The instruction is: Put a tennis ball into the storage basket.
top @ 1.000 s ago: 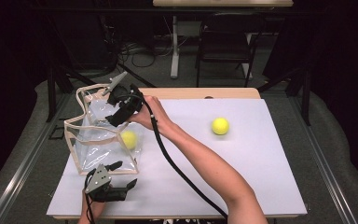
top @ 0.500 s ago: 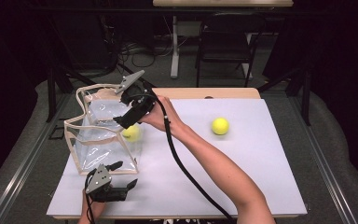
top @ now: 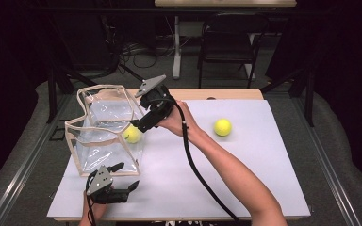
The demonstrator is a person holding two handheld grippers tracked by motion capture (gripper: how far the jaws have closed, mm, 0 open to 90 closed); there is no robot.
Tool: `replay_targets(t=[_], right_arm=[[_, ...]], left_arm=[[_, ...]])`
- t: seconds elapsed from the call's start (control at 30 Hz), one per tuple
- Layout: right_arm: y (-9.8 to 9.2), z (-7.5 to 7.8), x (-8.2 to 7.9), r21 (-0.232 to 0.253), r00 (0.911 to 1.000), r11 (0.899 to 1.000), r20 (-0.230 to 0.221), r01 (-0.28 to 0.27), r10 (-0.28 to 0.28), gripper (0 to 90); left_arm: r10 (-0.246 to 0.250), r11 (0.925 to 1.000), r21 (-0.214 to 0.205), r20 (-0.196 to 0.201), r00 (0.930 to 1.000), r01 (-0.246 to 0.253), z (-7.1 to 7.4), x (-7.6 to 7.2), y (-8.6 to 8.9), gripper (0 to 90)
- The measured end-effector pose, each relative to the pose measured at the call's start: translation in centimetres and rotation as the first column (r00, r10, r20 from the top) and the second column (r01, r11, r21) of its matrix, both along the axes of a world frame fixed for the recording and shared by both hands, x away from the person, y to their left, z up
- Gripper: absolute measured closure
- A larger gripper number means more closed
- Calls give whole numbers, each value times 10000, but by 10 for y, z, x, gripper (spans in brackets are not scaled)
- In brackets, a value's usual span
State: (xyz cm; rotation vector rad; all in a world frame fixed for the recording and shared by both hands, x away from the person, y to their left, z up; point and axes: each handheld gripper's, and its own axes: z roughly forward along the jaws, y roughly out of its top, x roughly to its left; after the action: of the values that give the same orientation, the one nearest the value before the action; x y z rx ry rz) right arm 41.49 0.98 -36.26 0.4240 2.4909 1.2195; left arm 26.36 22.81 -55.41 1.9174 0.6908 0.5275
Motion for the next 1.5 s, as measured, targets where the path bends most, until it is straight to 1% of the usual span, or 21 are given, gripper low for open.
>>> replay_targets(t=[0.1, 0.2, 0.47, 0.57, 0.67, 0.97, 1.1, 1.27, 1.5], right_arm=[[-6, -6, -1, -93, 9999, 9999, -103, 77, -78, 5], [-11, -11, -1, -139, 9999, 9998, -80, 137, -138, 4], [-25, -22, -5, -189, 9994, 9993, -149, 312, -315, 4], [-30, -27, -6, -235, 9989, 9990, -292, 370, -377, 4], [-35, -33, -8, -217, 9985, 9989, -344, 410, -417, 2], [-48, -50, -15, -333, 9972, 9981, -525, 522, -539, 2], [-53, -57, -16, -420, 9967, 9974, -540, 579, -601, 2], [-60, -65, -17, -387, 9950, 9970, -715, 673, -699, 2], [-67, -74, -19, -440, 9937, 9962, -800, 754, -787, 2]], left_arm=[[-5, 10000, -18, -33, 10000, 5, 0, 0, 0, 160], [-15, 10000, -12, 11, 10000, 15, 0, 0, 0, 160], [0, 10000, -67, -43, 10000, -1, 0, 0, 0, 160], [-24, 10000, -63, -35, 10000, 23, 0, 0, 0, 160], [-48, 10000, -71, -45, 10000, 47, -1, 1, -1, 160], [-33, 9999, -129, -74, 10000, 32, -1, 2, 0, 160], [-4, 9999, -150, -101, 9999, 2, -2, 3, 0, 160], [-65, 9999, -157, -73, 10000, 63, -2, 4, -1, 160], [-14, 9999, -127, -121, 9999, 12, -2, 4, 0, 160]])
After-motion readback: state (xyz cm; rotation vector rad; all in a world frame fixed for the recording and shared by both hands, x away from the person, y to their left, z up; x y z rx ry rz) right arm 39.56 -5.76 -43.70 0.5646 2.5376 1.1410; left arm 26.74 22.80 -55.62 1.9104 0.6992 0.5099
